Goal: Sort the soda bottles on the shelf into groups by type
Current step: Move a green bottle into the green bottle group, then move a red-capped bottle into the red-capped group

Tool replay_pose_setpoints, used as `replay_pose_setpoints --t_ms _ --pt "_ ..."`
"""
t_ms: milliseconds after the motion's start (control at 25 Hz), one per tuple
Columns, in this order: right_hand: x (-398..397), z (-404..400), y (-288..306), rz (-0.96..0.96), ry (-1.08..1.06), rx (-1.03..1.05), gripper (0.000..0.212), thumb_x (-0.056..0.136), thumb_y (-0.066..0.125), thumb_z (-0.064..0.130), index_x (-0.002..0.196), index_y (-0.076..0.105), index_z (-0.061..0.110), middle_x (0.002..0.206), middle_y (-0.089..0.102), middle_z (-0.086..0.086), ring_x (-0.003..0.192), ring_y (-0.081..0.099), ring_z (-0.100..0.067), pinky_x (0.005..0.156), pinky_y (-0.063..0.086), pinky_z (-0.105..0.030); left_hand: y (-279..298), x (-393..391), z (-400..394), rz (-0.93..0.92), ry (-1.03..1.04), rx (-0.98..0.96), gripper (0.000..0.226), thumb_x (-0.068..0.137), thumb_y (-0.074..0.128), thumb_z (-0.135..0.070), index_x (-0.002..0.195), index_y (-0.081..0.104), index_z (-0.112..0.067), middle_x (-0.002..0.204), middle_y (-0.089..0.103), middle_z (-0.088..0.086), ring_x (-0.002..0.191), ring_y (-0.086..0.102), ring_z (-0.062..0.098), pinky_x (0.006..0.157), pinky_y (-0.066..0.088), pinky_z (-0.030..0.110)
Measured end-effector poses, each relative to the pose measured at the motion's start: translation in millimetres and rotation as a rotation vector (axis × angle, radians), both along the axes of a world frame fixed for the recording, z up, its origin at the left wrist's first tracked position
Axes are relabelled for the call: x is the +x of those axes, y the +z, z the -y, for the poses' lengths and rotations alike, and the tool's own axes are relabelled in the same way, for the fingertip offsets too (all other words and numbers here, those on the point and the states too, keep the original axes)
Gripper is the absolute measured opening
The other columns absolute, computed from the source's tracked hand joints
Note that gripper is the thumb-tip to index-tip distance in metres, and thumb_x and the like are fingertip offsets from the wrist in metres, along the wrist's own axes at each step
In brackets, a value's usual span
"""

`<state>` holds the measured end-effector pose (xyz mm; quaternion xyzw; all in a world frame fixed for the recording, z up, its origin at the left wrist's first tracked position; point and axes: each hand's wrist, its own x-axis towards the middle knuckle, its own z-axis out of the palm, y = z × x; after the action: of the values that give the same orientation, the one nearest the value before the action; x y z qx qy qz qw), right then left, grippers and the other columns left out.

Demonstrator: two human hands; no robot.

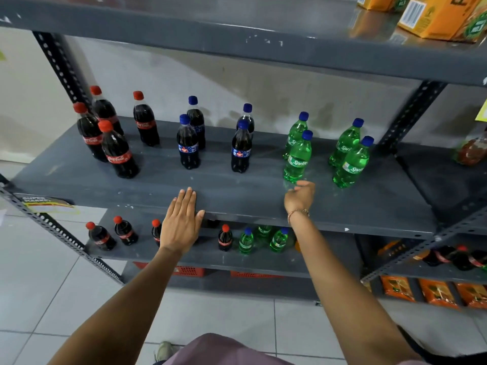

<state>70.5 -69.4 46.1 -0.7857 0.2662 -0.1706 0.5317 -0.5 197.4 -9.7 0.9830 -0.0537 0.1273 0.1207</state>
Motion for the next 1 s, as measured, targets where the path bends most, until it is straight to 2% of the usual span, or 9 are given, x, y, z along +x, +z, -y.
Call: replay_pose_setpoints --t_ms 120,240,320,440,560,680,800,880,1000 --pt "-19.5 -61.5 -8.7 0.035 0.191 -0.128 0.029 0.078 0.038 -0.014 0.084 0.052 0.011 0.097 0.055 -0.016 0.08 0.052 -0.02 0.077 0.044 -0.023 -2.7 -10.5 -43.5 -0.003 -0.001 -0.003 0.063 0.097 0.017 -0.041 0.141 0.029 0.003 0.151 0.028 0.017 0.142 0.015 0.026 0.116 0.012 0.037" --pt "-23.2 -136.8 -9.7 0.033 0.522 -0.264 0.032 0.076 0.039 -0.016 0.087 0.057 0.009 0.095 0.055 -0.012 0.079 0.051 -0.019 0.067 0.032 -0.011 -2.3 -14.1 -91.9 -0.01 0.001 0.002 0.062 0.097 0.017 -0.041 0.141 0.03 0.001 0.151 0.029 0.017 0.141 0.014 0.024 0.116 0.011 0.035" --pt "-21.4 -185.5 -10.2 0.064 0.707 -0.294 0.03 0.078 0.039 -0.014 0.09 0.059 0.005 0.096 0.056 -0.014 0.087 0.055 -0.024 0.073 0.037 -0.015 0.4 -12.8 -124.7 -0.016 0.039 -0.011 0.065 0.098 0.012 -0.043 0.14 0.032 0.002 0.149 0.031 0.018 0.14 0.019 0.027 0.115 0.015 0.039" --pt "-13.1 -252.5 -8.5 0.057 0.887 -0.287 0.023 0.085 0.043 -0.008 0.096 0.058 0.005 0.105 0.06 -0.014 0.09 0.056 -0.018 0.082 0.044 -0.019 3.0 -9.1 -177.6 -0.016 0.092 -0.03 0.069 0.098 0.01 -0.045 0.137 0.036 0.005 0.146 0.035 0.022 0.138 0.027 0.033 0.113 0.022 0.044" --pt "4.0 -300.9 -5.3 0.001 0.909 -0.255 0.023 0.087 0.053 0.003 0.109 0.053 0.008 0.109 0.06 -0.013 0.093 0.057 -0.019 0.088 0.048 -0.028 5.0 -0.4 -214.7 -0.014 0.097 -0.039 0.066 0.098 0.011 -0.043 0.137 0.037 0.005 0.146 0.036 0.022 0.138 0.028 0.034 0.113 0.022 0.046" --pt "20.9 -335.6 -2.4 -0.054 0.87 -0.178 0.049 0.083 0.064 0.019 0.124 0.04 0.008 0.124 0.052 -0.015 0.113 0.051 -0.026 0.095 0.042 -0.032 2.6 8.5 -233.8 -0.015 0.029 -0.009 0.063 0.099 0.012 -0.041 0.138 0.036 0.002 0.146 0.038 0.019 0.138 0.029 0.031 0.115 0.016 0.042" --pt "32.0 -357.2 -2.2 -0.034 0.832 -0.176 0.077 0.075 0.073 0.023 0.133 0.027 0.004 0.135 0.042 -0.017 0.126 0.04 -0.029 0.107 0.035 -0.042 -5.2 12.8 -240.8 -0.014 0.013 -0.008 0.062 0.099 0.012 -0.041 0.14 0.035 -0.002 0.148 0.037 0.015 0.138 0.029 0.029 0.114 0.019 0.042" --pt "36.3 -365.1 -4.1 0.01 0.816 -0.188 0.078 0.073 0.074 0.018 0.133 0.026 0.001 0.134 0.043 -0.018 0.126 0.04 -0.031 0.107 0.034 -0.044 -9.5 15.6 -243.9 -0.006 0.013 -0.019 0.062 0.098 0.011 -0.043 0.14 0.036 -0.003 0.148 0.037 0.013 0.138 0.03 0.028 0.113 0.02 0.042" --pt "38.3 -369.3 -7.0 0.056 0.782 -0.128 0.063 0.073 0.074 0.011 0.124 0.037 0.003 0.126 0.054 -0.018 0.118 0.05 -0.031 0.102 0.04 -0.04 -12.9 18.3 -246.3 0.011 0.004 -0.035 0.062 0.098 0.013 -0.043 0.139 0.037 -0.003 0.147 0.038 0.014 0.137 0.031 0.029 0.113 0.017 0.039"
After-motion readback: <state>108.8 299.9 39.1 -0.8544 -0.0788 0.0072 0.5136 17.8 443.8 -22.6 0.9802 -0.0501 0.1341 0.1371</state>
